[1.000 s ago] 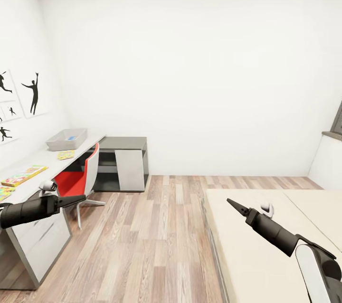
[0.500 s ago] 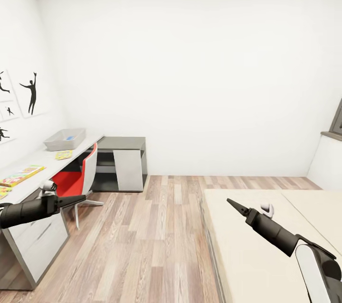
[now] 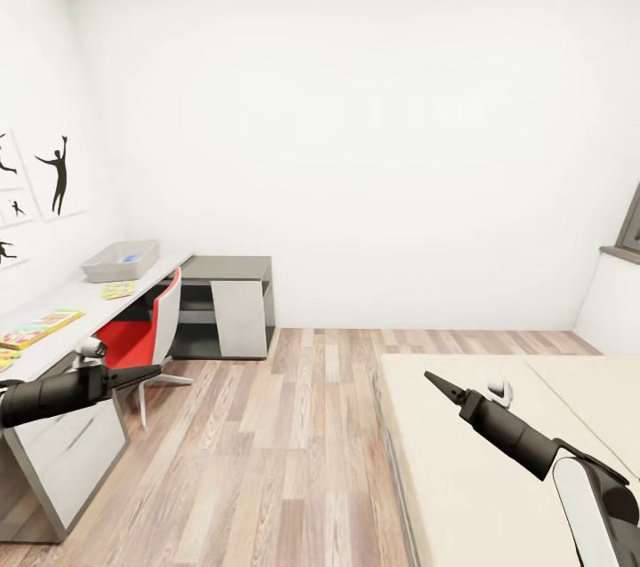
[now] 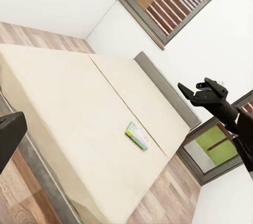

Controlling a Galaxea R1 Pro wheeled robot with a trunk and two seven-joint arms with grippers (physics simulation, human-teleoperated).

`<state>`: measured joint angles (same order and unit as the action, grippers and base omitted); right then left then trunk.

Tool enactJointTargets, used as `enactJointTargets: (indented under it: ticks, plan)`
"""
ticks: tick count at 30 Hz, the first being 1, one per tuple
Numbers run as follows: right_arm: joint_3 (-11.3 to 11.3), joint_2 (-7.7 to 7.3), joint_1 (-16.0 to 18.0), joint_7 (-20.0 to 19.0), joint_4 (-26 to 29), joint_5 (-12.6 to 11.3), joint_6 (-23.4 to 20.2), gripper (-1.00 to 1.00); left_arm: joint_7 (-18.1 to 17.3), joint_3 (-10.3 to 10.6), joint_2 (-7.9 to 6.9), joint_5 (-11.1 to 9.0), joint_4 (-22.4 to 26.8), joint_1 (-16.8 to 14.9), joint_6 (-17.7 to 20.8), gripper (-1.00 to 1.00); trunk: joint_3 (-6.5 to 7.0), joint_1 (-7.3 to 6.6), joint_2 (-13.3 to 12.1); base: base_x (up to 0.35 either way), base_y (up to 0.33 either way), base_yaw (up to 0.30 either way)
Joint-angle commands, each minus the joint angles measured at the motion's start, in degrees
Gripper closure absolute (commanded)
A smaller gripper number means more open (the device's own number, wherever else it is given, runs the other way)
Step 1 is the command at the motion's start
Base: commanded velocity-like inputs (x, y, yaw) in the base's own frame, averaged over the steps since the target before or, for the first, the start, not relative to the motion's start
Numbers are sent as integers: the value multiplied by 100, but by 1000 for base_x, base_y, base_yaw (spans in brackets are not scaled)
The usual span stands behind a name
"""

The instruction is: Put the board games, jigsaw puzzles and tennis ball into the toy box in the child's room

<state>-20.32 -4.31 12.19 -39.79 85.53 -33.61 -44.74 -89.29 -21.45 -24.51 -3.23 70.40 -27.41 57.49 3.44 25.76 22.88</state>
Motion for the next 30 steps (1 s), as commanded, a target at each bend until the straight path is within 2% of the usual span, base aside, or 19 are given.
enactJointTargets:
  ticks: [1, 7, 30]
  plan:
    - [-7, 0, 3, -11, -1, -14, -34, -100, -24, 0, -1, 7, 0, -2, 61, -100, -3, 2, 4, 0, -99, 0]
    - [-7, 0, 3, -11, -1, -14, -34, -100, -19, 0, -1, 7, 0, -2, 61, -100, -3, 2, 4, 0, -212, 0]
    - [-7, 0, 3, -11, -1, -15, -34, -100, -18, 0, -1, 7, -2, -2, 61, -100, -3, 2, 4, 0, -297, 0]
